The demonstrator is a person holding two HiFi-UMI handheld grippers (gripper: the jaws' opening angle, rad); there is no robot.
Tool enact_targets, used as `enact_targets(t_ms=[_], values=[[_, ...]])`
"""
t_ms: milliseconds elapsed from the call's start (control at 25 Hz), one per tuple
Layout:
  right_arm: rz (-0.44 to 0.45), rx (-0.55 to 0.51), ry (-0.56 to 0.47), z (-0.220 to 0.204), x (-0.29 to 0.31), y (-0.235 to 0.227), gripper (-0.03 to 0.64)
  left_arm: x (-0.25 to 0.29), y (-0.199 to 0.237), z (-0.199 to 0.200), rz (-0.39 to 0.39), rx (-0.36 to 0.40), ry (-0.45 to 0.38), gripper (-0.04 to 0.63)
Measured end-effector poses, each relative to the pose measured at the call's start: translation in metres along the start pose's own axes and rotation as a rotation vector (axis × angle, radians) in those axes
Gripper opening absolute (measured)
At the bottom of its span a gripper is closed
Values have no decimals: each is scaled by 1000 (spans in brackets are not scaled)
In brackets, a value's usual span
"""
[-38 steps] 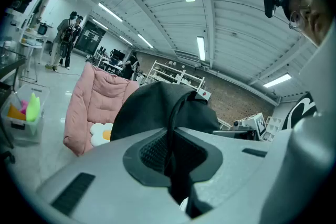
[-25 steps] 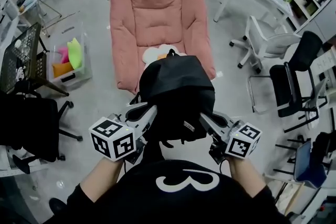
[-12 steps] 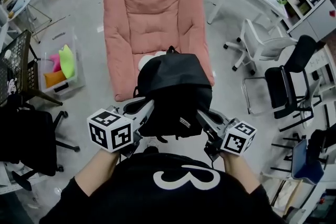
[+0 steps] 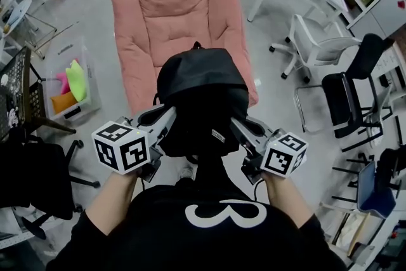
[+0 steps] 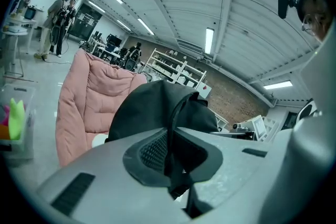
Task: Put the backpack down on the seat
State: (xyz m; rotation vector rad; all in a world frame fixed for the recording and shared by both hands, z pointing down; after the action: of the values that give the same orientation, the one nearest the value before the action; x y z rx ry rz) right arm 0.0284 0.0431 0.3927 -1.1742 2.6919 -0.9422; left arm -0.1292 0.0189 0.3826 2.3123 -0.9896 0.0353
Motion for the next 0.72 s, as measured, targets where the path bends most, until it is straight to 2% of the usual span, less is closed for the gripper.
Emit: enact_targets(t_ms=[240,480,720], values=[[50,9,24,28,32,-39,23,41,21,24,51,-8,1,28],[115,-2,69,64,82,-78,23,83,60,56,115,-45,-24,28],[145,2,106,97,133,-123,23,128,96,85,179,-65,-48,28]])
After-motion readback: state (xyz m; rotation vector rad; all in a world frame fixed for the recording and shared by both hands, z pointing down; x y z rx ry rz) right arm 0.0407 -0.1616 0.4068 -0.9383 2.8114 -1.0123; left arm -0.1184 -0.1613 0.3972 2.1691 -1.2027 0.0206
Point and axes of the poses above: the fingertips, and each gripper's own axes: x forward along the fingers, y to its left, z out of its top, the point moved 1 cm from there along -x, backward along the fingers, and after that the axes turned 7 degrees about -y, right-handed, at the moved point
